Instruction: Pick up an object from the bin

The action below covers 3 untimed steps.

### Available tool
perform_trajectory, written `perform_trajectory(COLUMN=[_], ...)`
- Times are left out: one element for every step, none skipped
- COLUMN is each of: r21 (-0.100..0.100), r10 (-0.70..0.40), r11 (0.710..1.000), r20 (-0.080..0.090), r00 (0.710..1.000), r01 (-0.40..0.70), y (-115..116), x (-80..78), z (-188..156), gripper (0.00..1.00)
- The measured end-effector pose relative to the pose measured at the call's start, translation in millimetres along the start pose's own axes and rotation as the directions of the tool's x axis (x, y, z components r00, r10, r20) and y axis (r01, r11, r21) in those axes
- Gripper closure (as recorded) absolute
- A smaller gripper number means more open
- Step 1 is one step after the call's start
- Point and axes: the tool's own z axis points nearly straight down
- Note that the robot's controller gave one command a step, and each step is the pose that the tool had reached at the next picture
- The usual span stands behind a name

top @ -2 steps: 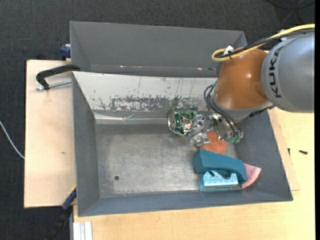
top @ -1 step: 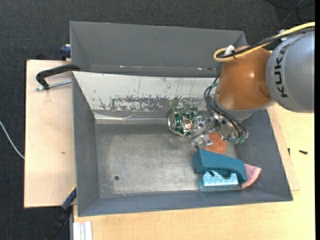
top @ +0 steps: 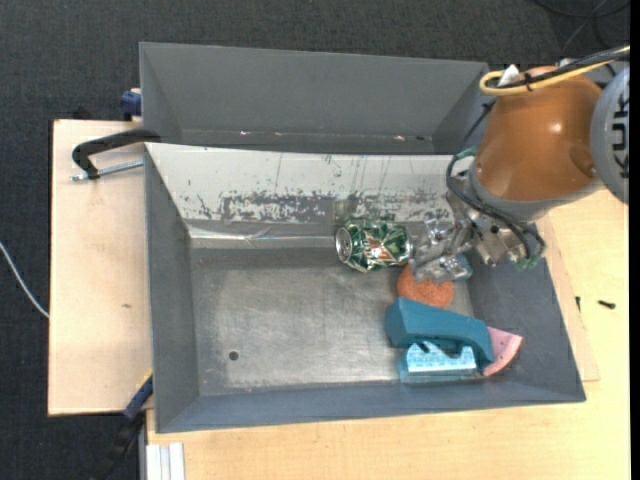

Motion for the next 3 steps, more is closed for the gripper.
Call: perform_trajectory(r21=[0.0, 0.0, 0.003], r10=[-0.069, -0.068, -0.138], r11=[0.998, 0.998, 0.99], r20=[-0.004, -0.003, 0.008], r00=[0.998, 0.998, 0.99], r01=[0.069, 0.068, 0.138], y=[2.4, 2.0, -25.7], x=[24.3, 24.2, 53.2], z=[2.2, 1.9, 93.1], gripper=[0.0, 0.0, 1.0])
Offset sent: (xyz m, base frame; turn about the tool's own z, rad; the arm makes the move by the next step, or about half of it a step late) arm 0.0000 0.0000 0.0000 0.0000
